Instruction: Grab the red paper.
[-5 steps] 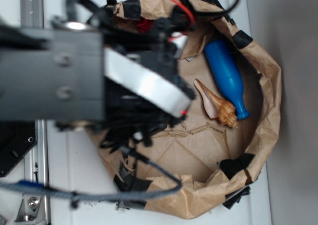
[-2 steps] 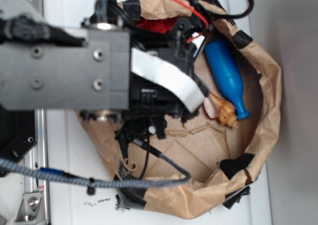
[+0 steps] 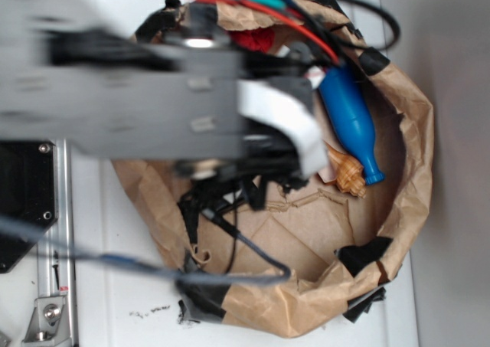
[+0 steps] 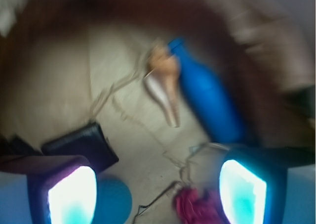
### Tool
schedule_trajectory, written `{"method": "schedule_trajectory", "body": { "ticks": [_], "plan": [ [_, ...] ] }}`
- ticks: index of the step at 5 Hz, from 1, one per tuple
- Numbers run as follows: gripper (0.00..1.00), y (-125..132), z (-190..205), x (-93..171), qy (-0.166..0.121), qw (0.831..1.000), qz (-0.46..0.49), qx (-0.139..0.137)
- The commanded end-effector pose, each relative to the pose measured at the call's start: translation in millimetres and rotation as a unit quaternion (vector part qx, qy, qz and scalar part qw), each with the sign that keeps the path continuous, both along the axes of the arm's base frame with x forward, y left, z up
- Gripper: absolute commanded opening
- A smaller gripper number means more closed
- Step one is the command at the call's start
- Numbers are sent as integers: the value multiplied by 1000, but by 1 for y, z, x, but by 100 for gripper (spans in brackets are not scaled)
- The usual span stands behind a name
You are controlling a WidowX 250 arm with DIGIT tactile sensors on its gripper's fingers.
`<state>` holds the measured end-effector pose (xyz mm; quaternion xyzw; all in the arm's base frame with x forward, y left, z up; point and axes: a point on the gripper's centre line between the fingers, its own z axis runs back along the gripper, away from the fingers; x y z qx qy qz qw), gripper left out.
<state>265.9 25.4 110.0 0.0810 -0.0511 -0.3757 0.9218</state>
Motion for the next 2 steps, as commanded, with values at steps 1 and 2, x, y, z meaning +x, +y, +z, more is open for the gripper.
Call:
{"method": "schedule_trajectory", "body": {
  "ticks": [1, 2],
  "plan": [
    [100, 29, -18, 4, 74, 981, -157, 91],
    [100, 56, -23, 7, 100, 974, -185, 86]
  ]
}}
